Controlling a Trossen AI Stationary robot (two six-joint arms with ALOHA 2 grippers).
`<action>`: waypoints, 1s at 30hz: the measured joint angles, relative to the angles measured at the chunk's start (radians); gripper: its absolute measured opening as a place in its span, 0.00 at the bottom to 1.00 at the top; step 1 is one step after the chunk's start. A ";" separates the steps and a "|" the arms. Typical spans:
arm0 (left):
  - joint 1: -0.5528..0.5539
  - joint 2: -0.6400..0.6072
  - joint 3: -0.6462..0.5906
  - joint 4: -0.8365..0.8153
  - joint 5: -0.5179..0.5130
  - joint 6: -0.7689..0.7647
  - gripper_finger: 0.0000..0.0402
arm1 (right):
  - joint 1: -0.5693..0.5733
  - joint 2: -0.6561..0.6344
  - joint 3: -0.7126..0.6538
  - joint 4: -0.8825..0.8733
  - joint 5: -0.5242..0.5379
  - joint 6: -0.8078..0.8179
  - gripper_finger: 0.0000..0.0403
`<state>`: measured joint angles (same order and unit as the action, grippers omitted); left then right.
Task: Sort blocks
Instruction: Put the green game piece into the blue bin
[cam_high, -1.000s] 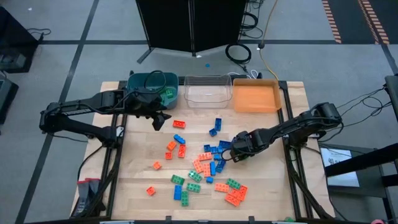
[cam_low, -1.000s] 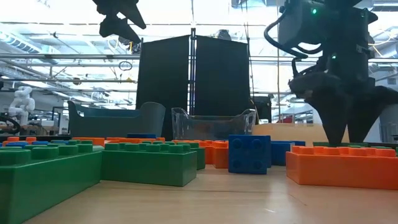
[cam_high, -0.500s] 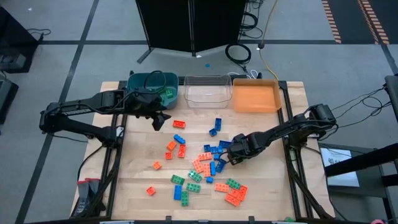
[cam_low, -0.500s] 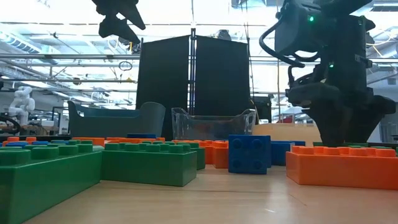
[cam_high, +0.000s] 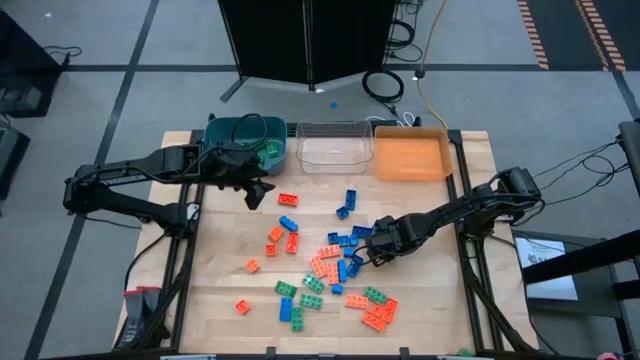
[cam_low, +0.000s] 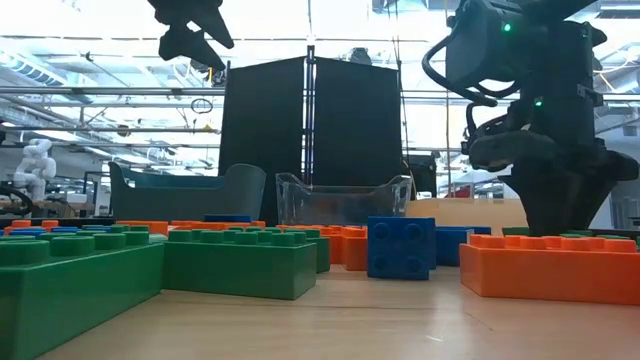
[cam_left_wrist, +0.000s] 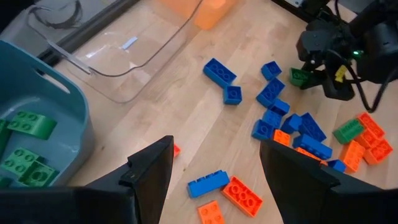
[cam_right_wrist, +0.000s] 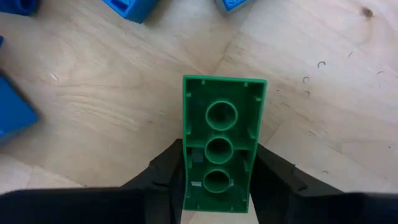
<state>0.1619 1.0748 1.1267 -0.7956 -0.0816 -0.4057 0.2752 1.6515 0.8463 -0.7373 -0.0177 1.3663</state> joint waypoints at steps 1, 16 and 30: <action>0.000 0.000 0.000 0.000 -0.006 0.001 0.61 | 0.000 -0.005 0.000 0.000 0.001 -0.001 0.30; 0.002 0.000 -0.001 0.202 -0.004 0.001 0.61 | -0.033 -0.045 0.318 -0.250 0.289 -0.156 0.30; 0.002 0.000 -0.001 0.565 0.139 -0.003 0.61 | -0.105 -0.045 0.872 -0.264 0.753 -0.694 0.30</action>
<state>0.1639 1.0748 1.1259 -0.2302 0.0571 -0.4088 0.1699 1.6063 1.7182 -1.0010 0.7357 0.6721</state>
